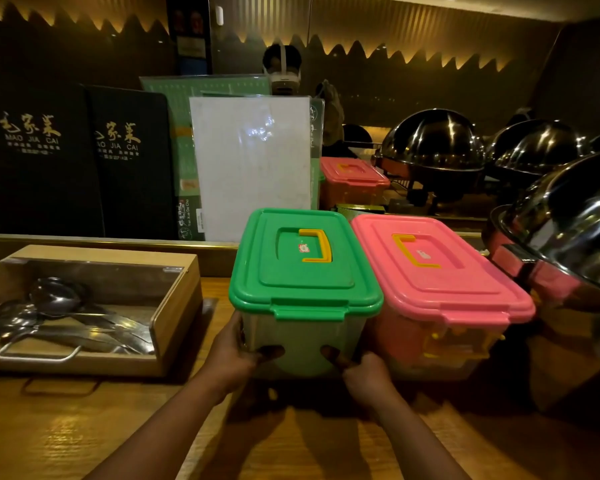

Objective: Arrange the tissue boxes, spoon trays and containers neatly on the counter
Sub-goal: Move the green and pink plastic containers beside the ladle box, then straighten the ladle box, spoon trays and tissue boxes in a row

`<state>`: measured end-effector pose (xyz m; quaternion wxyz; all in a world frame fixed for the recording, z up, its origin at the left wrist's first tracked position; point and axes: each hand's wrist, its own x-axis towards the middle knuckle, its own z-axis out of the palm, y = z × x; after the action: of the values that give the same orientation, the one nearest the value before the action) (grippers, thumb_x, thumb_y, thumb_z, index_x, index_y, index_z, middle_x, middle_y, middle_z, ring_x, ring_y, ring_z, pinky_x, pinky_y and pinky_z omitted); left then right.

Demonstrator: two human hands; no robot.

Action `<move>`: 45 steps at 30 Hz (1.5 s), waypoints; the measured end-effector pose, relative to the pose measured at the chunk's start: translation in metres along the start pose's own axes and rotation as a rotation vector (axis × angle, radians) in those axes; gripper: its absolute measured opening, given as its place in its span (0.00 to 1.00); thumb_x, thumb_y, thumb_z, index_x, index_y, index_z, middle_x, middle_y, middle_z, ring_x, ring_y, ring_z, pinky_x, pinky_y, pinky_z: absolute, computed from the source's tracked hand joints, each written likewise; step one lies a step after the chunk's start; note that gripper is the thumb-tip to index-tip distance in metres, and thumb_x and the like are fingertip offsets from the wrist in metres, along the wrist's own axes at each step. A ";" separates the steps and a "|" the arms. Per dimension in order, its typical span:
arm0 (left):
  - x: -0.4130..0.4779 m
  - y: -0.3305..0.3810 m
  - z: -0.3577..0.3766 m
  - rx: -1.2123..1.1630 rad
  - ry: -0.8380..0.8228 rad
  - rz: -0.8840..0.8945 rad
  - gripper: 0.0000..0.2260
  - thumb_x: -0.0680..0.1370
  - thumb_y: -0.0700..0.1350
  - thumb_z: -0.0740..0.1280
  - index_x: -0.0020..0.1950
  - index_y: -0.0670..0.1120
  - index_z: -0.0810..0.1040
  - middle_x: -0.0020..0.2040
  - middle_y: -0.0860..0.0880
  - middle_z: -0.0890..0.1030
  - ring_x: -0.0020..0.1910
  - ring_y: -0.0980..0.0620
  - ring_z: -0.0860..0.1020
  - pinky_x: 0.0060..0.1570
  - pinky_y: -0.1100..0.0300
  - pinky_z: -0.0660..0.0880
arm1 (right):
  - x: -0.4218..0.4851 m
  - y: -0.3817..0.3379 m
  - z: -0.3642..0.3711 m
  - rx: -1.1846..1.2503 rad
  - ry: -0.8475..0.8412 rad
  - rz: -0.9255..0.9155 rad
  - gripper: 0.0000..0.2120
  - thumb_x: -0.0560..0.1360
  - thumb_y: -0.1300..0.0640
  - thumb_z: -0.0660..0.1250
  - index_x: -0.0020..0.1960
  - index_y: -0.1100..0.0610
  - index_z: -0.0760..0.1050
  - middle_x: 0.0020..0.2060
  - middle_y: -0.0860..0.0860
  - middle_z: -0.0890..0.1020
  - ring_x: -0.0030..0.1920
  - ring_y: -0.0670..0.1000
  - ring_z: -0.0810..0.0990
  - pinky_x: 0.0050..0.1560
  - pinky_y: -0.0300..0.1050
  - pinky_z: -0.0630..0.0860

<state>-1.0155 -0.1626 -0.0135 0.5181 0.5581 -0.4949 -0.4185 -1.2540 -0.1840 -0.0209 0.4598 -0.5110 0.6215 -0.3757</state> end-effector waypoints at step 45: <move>0.011 -0.025 -0.449 -0.113 0.462 -0.266 0.26 0.76 0.55 0.71 0.72 0.48 0.73 0.63 0.42 0.79 0.57 0.39 0.77 0.58 0.41 0.74 | -0.058 -0.079 0.322 0.396 -0.053 0.100 0.52 0.54 0.21 0.74 0.73 0.43 0.72 0.68 0.54 0.79 0.64 0.61 0.80 0.61 0.67 0.80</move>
<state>-0.5712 -0.1006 0.0128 0.5882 0.6691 -0.2617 -0.3713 -0.9201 -0.1420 -0.0308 0.5857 -0.3887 0.5477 -0.4537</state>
